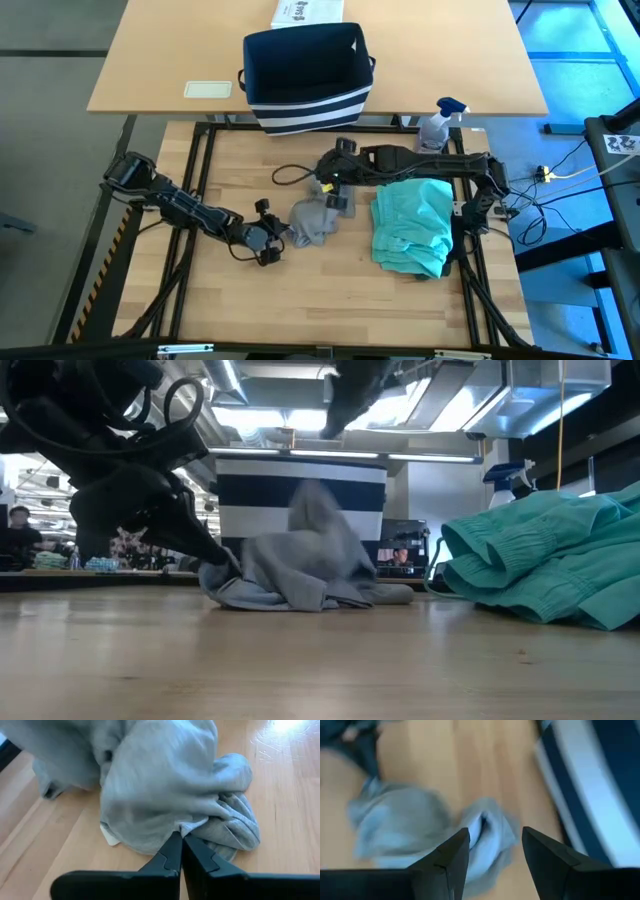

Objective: Fold Laundry from Bin

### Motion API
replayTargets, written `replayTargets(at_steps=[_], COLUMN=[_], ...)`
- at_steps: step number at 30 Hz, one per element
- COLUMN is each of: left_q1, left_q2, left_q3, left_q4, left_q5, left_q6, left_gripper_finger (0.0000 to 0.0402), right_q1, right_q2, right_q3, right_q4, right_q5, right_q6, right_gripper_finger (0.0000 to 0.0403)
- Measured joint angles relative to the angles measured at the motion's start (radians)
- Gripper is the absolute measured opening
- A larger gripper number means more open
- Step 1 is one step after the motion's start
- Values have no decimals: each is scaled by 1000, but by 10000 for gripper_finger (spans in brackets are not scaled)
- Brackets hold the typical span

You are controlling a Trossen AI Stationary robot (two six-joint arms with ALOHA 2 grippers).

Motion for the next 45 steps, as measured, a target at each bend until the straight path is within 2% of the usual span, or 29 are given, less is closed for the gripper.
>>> replayTargets(at_steps=[3, 7, 12, 18, 24, 29, 32, 36, 40, 45], left_q1=[-4, -29, -72, -126, -154, -146, -132, -113, -107, -108], left_q2=[0, -2, -54, -168, -259, -297, -308, -306, -290, -267], left_q3=[0, 10, 71, 199, 326, 407, 436, 443, 443, 443], left_q4=[0, -4, -36, -272, -515, -563, -562, -564, -576, -574], left_q5=[-6, -35, -86, -211, -341, -419, -438, -439, -431, -405], left_q6=[0, 14, 105, 177, 190, 292, 329, 322, 254, 203], left_gripper_finger=[2, 1, 1, 0, 0, 0, 0, 0, 0, 0], right_q1=[6, 27, 87, 163, 183, 155, 129, 113, 117, 117], right_q2=[0, 0, -1, -1, -1, -1, -36, -144, -222, -233], right_q3=[13, 13, -4, -81, -224, -320, -349, -413, -534, -666], right_q4=[-113, -201, -182, -70, 124, 272, 332, 470, 695, 967], right_q5=[-54, -65, -66, -33, -5, -5, -8, -31, -64, -65], right_q6=[40, 64, 73, 64, 38, 11, 11, 7, 6, 51], right_gripper_finger=[182, 182, 182, 182, 182, 182, 182, 182, 182, 182])
